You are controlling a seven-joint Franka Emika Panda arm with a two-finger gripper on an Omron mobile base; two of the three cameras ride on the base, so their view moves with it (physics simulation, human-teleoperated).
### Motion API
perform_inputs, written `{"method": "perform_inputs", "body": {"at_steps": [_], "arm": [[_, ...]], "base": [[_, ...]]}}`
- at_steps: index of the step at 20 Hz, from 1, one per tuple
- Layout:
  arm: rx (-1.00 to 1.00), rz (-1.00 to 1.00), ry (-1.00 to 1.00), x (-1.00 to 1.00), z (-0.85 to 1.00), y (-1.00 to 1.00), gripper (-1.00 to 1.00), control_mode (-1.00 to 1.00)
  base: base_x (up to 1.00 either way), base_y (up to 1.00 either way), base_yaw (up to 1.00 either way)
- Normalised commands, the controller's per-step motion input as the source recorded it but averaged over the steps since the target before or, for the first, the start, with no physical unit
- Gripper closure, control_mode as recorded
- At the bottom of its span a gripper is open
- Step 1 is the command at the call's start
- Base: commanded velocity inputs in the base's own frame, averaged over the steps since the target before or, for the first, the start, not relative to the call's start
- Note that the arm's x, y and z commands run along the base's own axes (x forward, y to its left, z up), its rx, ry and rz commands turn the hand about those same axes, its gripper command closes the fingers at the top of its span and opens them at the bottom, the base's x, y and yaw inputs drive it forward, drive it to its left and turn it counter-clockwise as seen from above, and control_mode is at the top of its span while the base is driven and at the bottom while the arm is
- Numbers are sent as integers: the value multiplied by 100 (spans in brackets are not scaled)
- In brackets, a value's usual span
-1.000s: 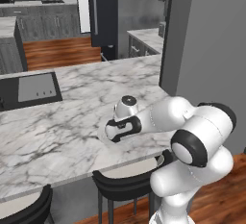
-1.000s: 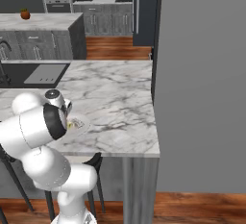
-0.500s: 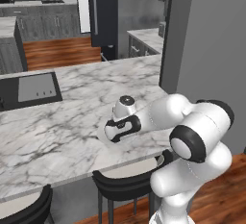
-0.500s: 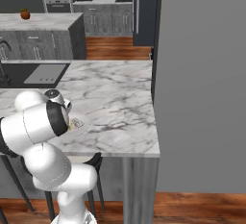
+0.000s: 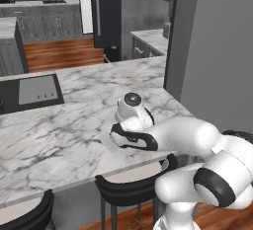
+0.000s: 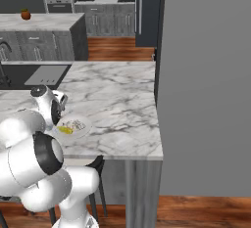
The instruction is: Take the lemon wedge from the fridge and place it on the plate with fish on the dining counter.
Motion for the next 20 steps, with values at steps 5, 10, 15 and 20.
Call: {"method": "perform_inputs", "body": {"at_steps": [5, 10, 15, 20], "arm": [[4, -6, -14, -100, 100, -97, -100, -100], [12, -5, -11, -100, 100, -100, -100, -100], [3, -2, -25, -100, 99, -100, -100, -100], [0, -1, -40, -100, 53, -100, -100, -100]], "base": [[0, 0, 0], [0, 0, 0], [0, 0, 0], [0, 0, 0]]}}
